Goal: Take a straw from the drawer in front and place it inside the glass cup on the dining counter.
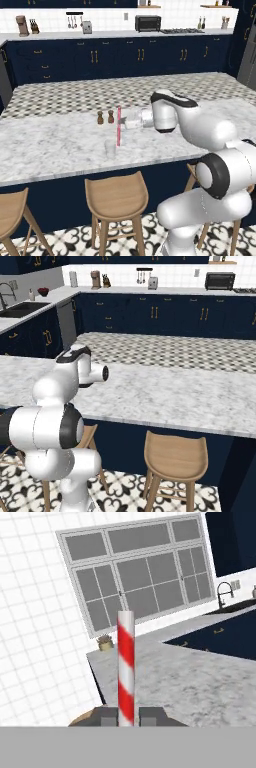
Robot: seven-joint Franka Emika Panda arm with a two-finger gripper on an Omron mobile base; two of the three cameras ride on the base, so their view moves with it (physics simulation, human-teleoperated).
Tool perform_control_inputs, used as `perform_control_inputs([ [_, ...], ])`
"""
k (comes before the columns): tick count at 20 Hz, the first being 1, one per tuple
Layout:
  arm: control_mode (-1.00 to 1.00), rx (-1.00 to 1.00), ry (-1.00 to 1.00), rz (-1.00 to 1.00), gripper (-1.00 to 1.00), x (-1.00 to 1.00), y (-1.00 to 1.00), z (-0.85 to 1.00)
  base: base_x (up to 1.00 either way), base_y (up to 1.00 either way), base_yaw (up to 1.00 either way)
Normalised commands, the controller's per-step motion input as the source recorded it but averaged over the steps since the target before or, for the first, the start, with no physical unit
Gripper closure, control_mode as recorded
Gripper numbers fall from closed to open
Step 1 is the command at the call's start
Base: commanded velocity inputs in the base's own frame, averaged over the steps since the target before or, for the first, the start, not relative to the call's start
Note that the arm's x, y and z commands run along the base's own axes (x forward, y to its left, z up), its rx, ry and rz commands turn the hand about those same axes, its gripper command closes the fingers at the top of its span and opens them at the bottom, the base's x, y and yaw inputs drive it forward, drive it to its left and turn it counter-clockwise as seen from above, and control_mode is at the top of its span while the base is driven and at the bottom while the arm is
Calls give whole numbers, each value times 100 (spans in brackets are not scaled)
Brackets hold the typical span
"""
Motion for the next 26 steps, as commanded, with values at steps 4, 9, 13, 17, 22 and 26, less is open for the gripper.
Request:
perform_control_inputs([
  [4, -100, 0, -17, 24, 100, 38, 36, -4, 0, 0, 0],
  [9, -100, 0, -19, 14, 100, 37, 14, -1, 0, 0, 0],
  [13, -100, 0, -7, 6, 100, 17, 2, -36, 0, 0, 0],
  [17, -100, 0, 0, 1, 100, 14, 10, -38, 0, 0, 0],
  [22, -100, 0, -3, 0, 100, 39, 17, -10, 0, 0, 0],
  [26, -100, 0, -1, 0, 100, 45, 13, -10, 0, 0, 0],
])
